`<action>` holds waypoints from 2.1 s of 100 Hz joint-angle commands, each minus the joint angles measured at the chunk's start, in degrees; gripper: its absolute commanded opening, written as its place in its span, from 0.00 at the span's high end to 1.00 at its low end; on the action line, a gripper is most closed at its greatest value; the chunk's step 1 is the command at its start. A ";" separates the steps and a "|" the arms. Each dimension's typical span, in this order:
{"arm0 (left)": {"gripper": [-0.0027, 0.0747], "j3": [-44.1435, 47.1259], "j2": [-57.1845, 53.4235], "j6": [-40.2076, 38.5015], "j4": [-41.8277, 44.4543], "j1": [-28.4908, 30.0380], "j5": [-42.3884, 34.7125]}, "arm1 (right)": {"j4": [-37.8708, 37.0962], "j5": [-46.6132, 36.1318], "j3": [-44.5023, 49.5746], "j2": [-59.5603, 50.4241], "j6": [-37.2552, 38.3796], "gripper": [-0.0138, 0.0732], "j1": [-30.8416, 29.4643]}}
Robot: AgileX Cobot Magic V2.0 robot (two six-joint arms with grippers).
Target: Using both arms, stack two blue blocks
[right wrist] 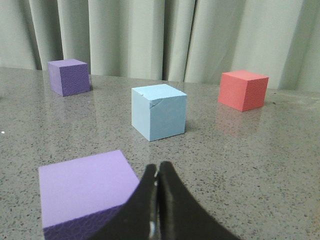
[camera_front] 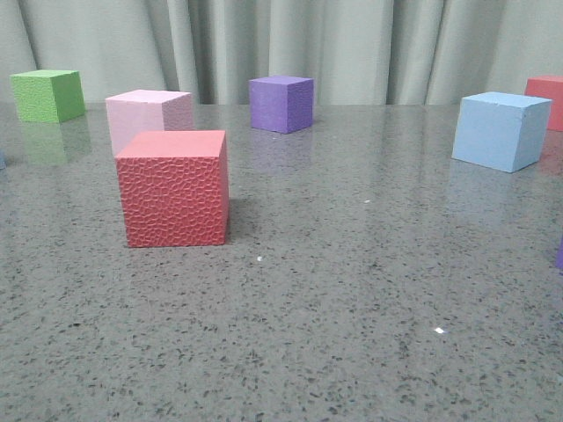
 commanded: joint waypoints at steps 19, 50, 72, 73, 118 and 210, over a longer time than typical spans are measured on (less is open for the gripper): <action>0.99 2.39 -1.82 -0.04 -0.06 0.14 -4.51 | 0.17 -5.83 -0.97 -1.46 -0.45 0.98 -0.36; 0.99 -3.76 -1.53 -0.04 -0.56 0.14 1.93 | 4.69 -7.27 -4.35 -1.29 -0.45 0.98 -0.36; 0.99 -14.17 4.43 -0.04 -3.91 0.14 11.02 | 5.74 5.27 -14.26 1.93 -0.45 0.98 -0.36; 0.99 -15.00 4.73 -0.04 -3.89 0.14 12.00 | 5.74 5.71 -14.63 2.12 -0.45 0.98 -0.36; 0.99 -43.52 27.22 -0.04 -5.92 0.14 42.40 | 6.66 33.46 -39.59 17.57 -0.45 0.98 -0.36; 0.85 -48.73 32.98 2.05 -6.50 0.14 49.99 | 6.78 43.67 -47.88 25.10 -0.45 0.84 -0.36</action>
